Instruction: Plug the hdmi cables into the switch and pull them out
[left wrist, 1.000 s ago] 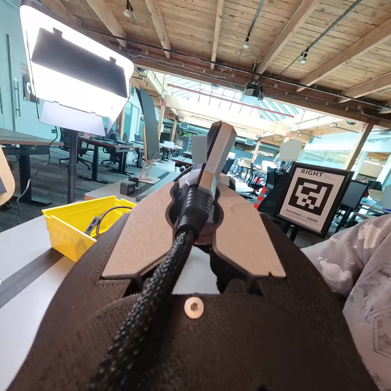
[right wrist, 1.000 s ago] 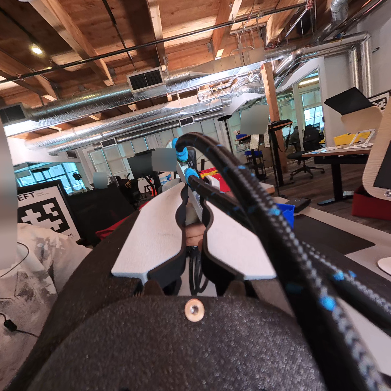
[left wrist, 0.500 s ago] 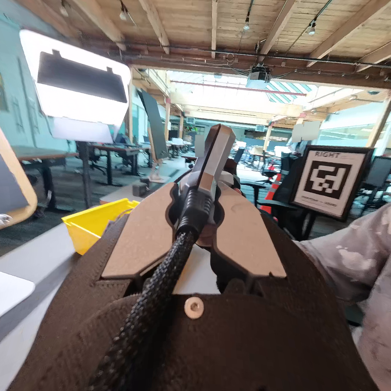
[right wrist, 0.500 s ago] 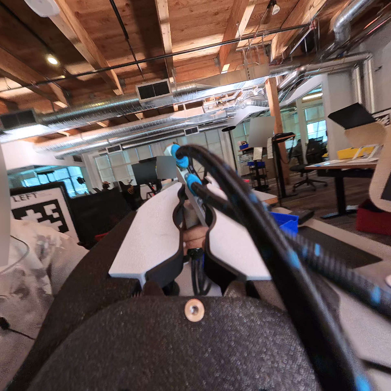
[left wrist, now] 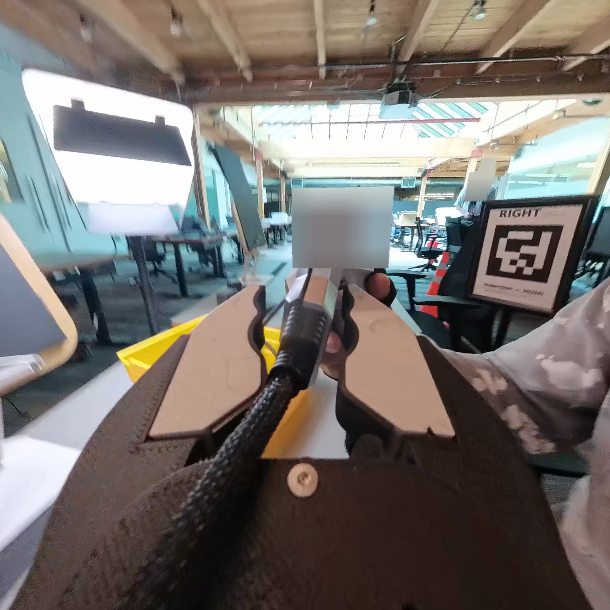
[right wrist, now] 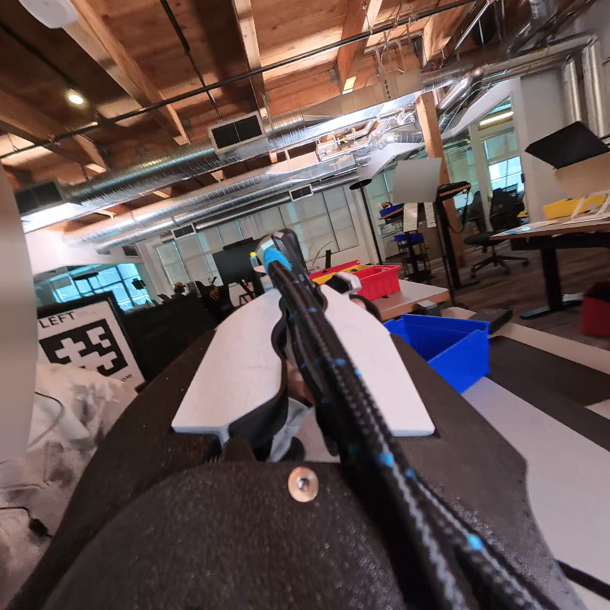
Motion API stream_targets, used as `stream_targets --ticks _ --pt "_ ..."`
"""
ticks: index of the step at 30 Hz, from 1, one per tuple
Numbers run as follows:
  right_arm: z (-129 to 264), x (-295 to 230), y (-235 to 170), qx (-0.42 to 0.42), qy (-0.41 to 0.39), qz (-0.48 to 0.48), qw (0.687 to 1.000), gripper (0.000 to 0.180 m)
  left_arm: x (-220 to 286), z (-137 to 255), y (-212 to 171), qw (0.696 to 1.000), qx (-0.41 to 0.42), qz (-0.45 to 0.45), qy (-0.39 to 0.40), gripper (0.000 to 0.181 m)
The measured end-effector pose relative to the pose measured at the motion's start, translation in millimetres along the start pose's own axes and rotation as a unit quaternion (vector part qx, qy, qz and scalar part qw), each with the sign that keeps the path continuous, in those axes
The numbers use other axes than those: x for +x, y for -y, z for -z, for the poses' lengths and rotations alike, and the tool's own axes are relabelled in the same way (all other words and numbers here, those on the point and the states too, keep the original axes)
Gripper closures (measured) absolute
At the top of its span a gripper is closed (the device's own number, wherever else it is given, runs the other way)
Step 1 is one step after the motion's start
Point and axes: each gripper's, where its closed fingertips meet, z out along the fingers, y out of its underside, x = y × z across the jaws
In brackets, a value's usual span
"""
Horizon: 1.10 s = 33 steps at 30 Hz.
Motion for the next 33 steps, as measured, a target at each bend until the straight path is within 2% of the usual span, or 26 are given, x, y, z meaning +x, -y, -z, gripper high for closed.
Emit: stream_targets --ticks 3,5,8,14,22,27,33 --pt "-8.8 -28.7 9.0 0.003 0.016 -0.001 1.0 0.166 21.6 2.8 21.6 0.984 0.063 -0.167 0.025 0.136" --pt "-10.3 -42.9 13.7 -0.003 0.015 0.006 1.0 0.166 32.9 2.2 30.8 0.969 0.091 -0.226 0.042 0.132" --pt "-10.9 -51.5 15.3 -0.008 0.011 0.0 1.0 0.166 42.4 -0.5 35.1 0.973 0.111 -0.201 0.022 0.135" --pt "-5.8 -46.0 14.4 -0.015 0.013 0.003 1.0 0.165 48.9 -6.8 24.4 0.991 0.084 -0.092 -0.051 0.156" --pt "11.2 -29.4 23.1 0.008 -0.003 0.09 0.996 0.169 34.2 -14.1 10.5 0.994 0.04 0.058 -0.083 0.156" --pt "12.0 -27.7 22.8 0.018 0.0 0.117 0.993 0.171 33.1 -13.5 10.1 0.995 0.01 0.073 -0.071 0.156" --pt "11.8 -20.4 24.7 0.055 0.015 0.088 0.995 0.173 25.8 -11.8 14.8 0.995 0.031 0.075 -0.05 0.157"
